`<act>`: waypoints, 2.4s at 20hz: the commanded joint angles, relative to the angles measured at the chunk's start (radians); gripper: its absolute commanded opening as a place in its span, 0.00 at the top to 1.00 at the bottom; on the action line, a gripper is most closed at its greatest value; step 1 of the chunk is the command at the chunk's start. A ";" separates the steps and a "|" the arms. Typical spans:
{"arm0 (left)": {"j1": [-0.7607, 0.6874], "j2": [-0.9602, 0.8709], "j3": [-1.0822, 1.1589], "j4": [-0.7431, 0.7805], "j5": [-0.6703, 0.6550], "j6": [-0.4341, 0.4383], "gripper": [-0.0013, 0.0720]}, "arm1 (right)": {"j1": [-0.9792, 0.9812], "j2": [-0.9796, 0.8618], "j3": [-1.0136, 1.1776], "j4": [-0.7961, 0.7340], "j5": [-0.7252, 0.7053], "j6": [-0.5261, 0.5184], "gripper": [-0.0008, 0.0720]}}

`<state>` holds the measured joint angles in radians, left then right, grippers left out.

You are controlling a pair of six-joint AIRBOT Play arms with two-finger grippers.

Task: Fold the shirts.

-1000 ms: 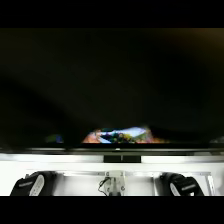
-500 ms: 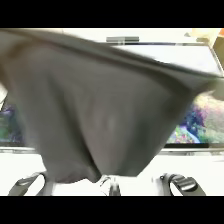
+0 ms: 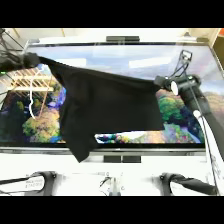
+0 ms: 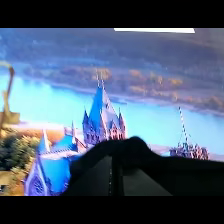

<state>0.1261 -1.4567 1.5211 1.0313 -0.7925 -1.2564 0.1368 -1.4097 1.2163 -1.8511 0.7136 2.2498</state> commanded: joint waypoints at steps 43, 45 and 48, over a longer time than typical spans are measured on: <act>0.168 0.195 -0.789 -0.150 -0.309 0.089 0.94 | -0.427 -0.122 -0.300 0.819 0.455 -0.781 0.16; 0.168 0.195 -0.742 -0.150 -0.322 0.088 0.94 | -0.395 -0.134 -0.300 0.832 0.457 -0.783 0.45; 0.169 0.198 -0.643 -0.149 -0.373 0.085 0.94 | -0.320 -0.128 -0.258 0.833 0.504 -0.826 0.88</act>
<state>0.2943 -1.2633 0.8036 0.8825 -1.1240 -1.1690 -0.2337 -1.5303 0.9295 -1.0382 1.1793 1.4528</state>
